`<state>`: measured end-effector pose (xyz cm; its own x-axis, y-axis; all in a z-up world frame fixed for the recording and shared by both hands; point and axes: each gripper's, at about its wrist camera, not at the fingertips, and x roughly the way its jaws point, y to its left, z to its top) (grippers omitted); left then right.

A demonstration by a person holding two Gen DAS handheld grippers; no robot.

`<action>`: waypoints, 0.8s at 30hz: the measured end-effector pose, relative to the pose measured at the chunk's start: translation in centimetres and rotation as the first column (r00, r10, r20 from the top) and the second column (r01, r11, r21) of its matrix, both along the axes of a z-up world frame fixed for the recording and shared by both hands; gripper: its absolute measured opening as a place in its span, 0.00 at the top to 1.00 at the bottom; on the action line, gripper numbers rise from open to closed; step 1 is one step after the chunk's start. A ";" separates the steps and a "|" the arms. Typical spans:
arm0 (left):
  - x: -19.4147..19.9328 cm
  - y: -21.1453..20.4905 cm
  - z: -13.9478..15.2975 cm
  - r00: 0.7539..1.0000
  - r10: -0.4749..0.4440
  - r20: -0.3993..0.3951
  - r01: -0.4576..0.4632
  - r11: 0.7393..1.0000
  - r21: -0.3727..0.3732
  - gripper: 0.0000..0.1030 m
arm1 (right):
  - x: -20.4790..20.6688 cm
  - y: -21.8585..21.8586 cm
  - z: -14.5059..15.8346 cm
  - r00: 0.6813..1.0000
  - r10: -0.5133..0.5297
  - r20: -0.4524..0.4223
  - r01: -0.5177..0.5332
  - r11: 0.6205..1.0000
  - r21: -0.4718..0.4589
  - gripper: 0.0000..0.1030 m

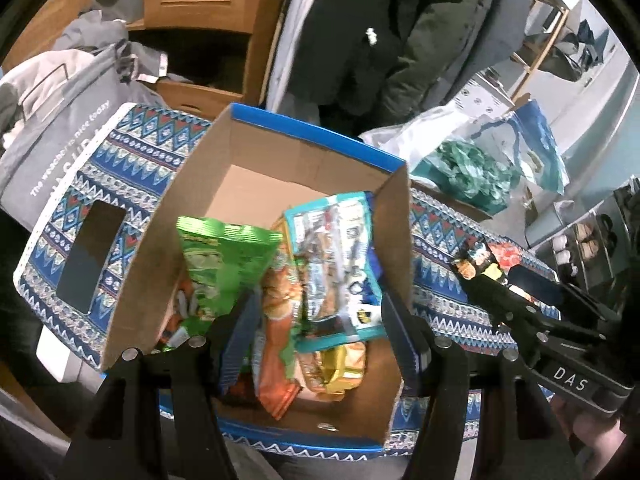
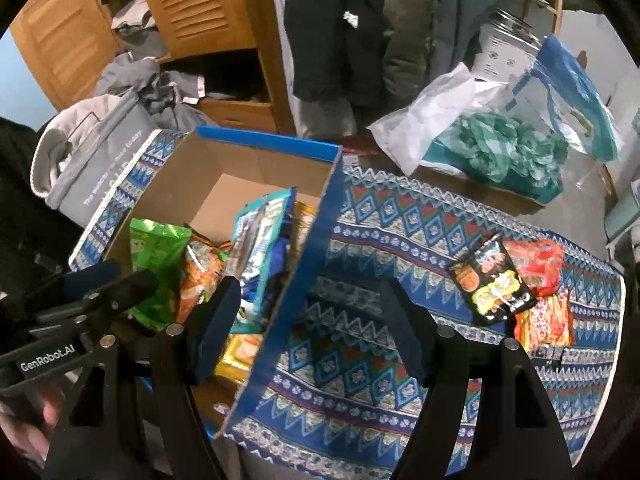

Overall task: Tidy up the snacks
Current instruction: 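Move both grippers back over the remaining snack bags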

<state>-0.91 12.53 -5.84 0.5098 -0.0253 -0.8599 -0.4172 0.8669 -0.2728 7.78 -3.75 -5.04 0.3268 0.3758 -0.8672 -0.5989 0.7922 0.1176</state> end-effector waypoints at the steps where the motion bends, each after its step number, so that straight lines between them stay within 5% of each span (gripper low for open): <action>1: 0.1 -0.3 0.0 1.000 -0.005 0.000 0.005 1.000 0.001 0.38 | 0.1 -0.4 0.0 1.000 -0.004 0.000 0.004 1.000 -0.001 0.29; 24: 5.0 -10.0 0.8 0.988 -0.151 -0.045 0.152 0.988 0.022 0.29 | 3.0 -10.8 -2.3 0.987 -0.157 -0.018 0.156 0.987 -0.044 0.26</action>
